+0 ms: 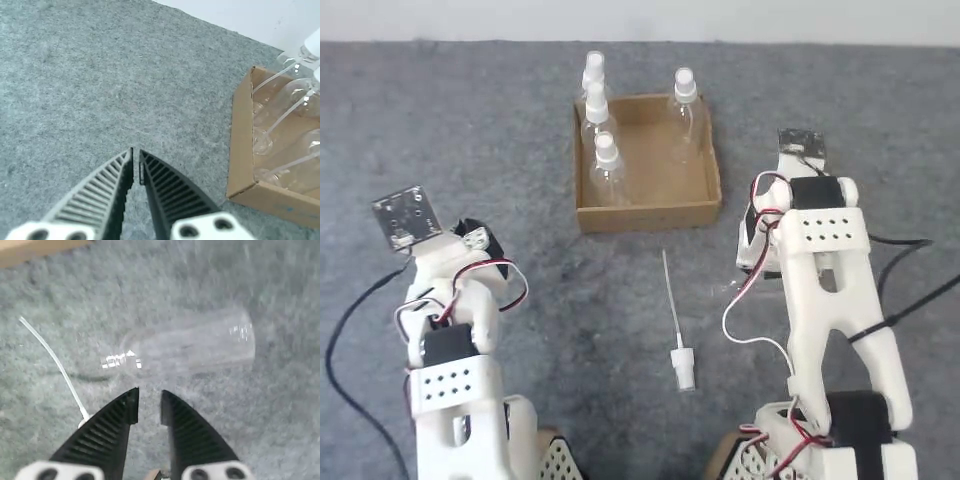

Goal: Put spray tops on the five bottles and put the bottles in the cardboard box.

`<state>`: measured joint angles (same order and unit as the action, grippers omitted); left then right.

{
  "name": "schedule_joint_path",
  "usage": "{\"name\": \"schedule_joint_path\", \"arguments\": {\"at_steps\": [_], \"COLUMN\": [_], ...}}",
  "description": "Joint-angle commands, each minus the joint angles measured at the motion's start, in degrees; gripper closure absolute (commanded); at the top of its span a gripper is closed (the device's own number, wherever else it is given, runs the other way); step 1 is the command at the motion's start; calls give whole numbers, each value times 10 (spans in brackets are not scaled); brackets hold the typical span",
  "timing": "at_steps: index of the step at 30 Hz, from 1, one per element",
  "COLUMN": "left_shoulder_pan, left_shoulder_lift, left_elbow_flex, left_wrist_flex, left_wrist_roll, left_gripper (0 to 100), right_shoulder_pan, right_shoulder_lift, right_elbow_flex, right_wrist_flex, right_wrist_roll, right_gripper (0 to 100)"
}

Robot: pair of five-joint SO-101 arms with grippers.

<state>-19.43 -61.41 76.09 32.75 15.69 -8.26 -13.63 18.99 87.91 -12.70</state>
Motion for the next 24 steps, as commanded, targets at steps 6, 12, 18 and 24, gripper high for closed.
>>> {"name": "schedule_joint_path", "arguments": {"at_steps": [6, 12, 18, 24], "left_shoulder_pan": [-4, -4, -4, -4], "left_shoulder_lift": [-8, -8, -8, -8], "left_elbow_flex": [-3, -3, -3, -3], "left_wrist_flex": [-19, -19, -19, -19], "left_wrist_roll": [-4, -4, -4, -4], "left_gripper": [988, 988, 988, 988], "right_shoulder_pan": [-21, -23, -24, -24], "right_shoulder_lift": [-39, -39, -39, -39], "right_elbow_flex": [-39, -40, -40, -40], "right_wrist_flex": [-7, 0, 14, 19], "right_wrist_roll": [17, 113, 309, 393], "right_gripper": [950, 950, 950, 950]}}
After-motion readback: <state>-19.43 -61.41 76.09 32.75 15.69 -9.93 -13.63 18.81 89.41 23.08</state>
